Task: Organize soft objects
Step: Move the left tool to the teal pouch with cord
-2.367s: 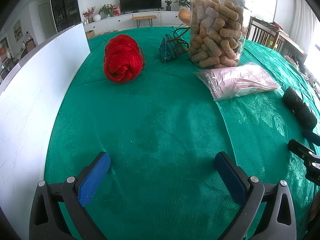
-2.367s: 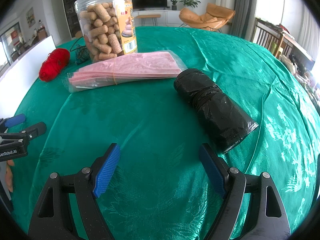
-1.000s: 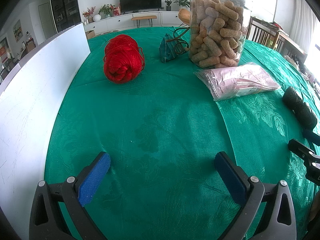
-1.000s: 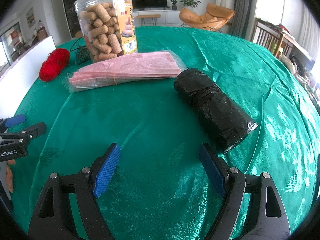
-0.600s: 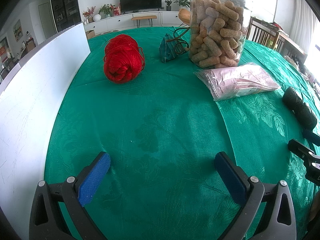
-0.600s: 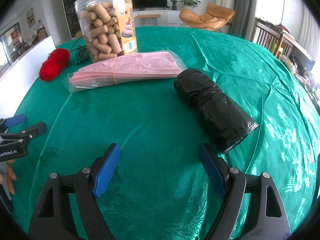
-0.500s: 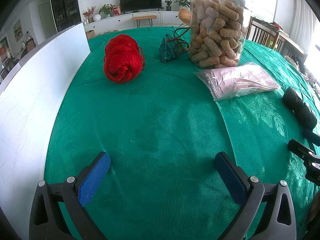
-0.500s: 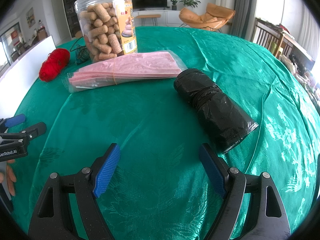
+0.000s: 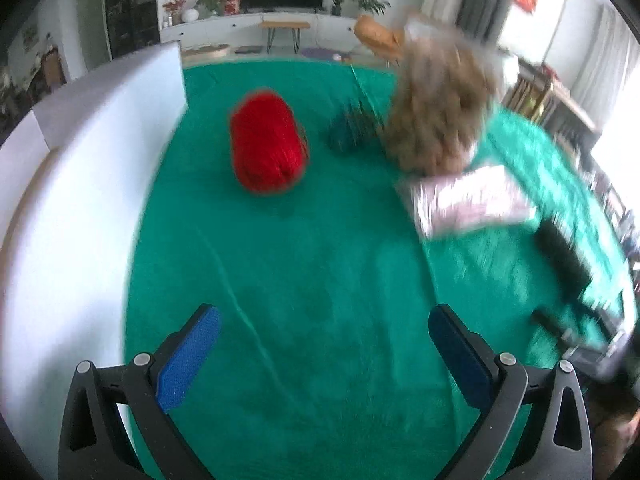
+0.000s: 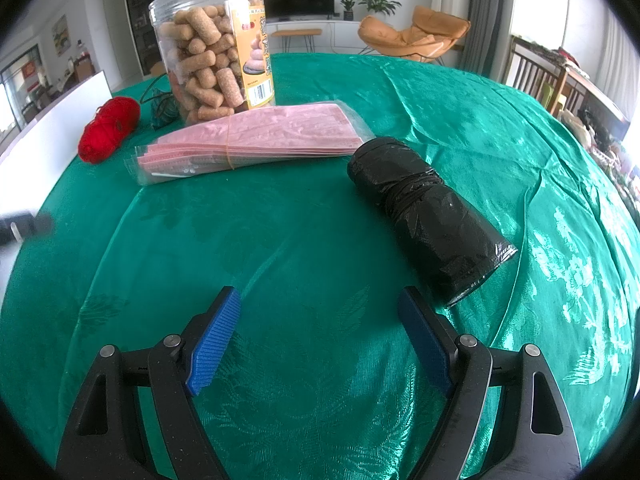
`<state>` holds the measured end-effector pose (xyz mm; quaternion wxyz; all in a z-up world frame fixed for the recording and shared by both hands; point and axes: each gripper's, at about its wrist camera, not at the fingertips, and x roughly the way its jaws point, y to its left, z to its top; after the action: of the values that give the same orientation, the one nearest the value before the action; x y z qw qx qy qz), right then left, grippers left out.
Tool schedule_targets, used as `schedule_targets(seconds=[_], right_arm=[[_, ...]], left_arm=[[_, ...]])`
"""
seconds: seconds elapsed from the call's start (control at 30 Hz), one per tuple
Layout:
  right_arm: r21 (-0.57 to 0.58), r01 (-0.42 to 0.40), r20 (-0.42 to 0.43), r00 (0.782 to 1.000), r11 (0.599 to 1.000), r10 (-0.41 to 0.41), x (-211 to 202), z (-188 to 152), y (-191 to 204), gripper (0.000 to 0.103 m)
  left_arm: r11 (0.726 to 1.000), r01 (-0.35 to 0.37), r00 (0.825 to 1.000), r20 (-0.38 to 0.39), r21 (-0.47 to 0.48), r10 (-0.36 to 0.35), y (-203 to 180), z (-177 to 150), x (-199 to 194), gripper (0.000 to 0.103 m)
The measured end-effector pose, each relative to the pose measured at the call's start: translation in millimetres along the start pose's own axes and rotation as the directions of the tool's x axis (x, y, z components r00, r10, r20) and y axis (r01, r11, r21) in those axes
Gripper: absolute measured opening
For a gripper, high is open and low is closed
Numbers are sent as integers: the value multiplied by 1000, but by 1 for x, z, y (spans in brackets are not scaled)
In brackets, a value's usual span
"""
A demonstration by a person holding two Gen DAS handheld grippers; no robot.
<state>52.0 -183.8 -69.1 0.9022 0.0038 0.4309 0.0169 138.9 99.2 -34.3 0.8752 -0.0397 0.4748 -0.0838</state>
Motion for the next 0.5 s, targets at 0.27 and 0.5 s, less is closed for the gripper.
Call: schedule_targets(seconds=[0.27, 0.5], right_arm=[[0, 0, 0, 1000, 1000, 0, 0, 0, 0, 83], [0, 0, 0, 1000, 1000, 0, 0, 0, 0, 83]], left_arm=[[996, 0, 999, 34, 94, -3, -7, 89, -3, 103], [877, 12, 998, -56, 481, 17, -52, 126, 56, 100]])
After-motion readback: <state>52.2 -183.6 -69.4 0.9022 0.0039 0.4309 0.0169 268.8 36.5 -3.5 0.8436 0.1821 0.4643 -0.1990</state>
